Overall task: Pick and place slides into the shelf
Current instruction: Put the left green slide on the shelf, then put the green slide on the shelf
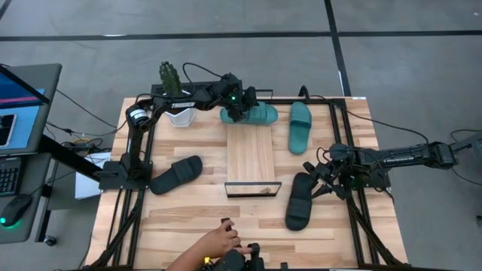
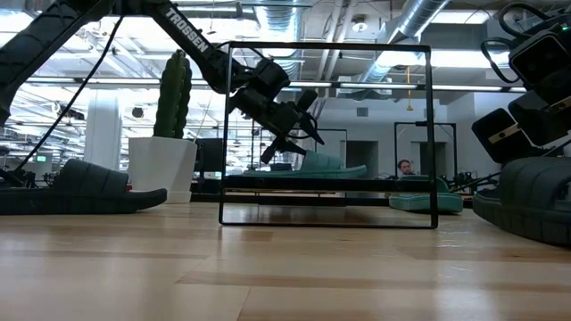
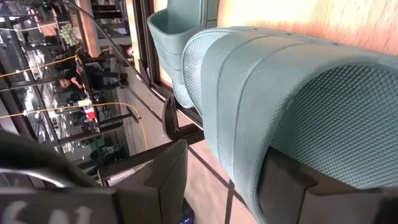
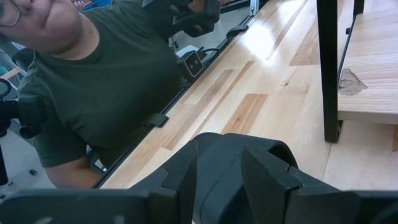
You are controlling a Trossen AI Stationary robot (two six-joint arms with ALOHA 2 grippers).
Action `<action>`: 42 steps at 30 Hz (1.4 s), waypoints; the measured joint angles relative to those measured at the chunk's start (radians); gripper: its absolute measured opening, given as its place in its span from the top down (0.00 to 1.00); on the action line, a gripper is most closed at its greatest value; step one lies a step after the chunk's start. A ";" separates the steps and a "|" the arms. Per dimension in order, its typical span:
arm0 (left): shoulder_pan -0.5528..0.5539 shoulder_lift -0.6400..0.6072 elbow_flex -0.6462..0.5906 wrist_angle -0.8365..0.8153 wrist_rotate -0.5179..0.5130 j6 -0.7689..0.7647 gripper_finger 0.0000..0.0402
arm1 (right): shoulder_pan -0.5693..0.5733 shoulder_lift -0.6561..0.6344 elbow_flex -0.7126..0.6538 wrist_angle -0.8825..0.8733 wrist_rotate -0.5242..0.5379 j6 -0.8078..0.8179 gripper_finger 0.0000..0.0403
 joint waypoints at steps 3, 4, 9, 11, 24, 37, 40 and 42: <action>0.000 0.000 0.000 0.000 -0.003 0.000 0.60 | 0.000 0.000 0.000 0.000 0.000 0.000 0.72; 0.000 0.000 0.000 0.000 -0.004 0.000 0.60 | 0.000 0.000 0.000 0.000 0.000 0.000 0.72; 0.000 -0.001 0.000 -0.010 -0.004 0.002 0.60 | 0.000 0.000 0.000 0.000 0.000 0.000 0.72; -0.001 -0.001 0.001 -0.023 -0.005 0.002 0.60 | 0.000 0.000 0.000 0.000 0.000 0.000 0.72; -0.001 -0.001 0.001 -0.060 -0.017 0.002 0.60 | 0.000 0.000 0.000 0.000 0.000 0.000 0.72; -0.021 -0.001 0.001 -0.080 -0.163 0.003 0.60 | 0.000 0.000 0.000 0.000 0.000 0.000 0.72; -0.025 -0.001 0.001 -0.083 -0.180 0.003 0.60 | 0.000 0.000 0.000 0.000 0.000 0.000 0.72; -0.026 -0.006 0.001 -0.094 -0.194 0.004 0.60 | 0.000 0.000 0.000 0.000 0.000 0.000 0.72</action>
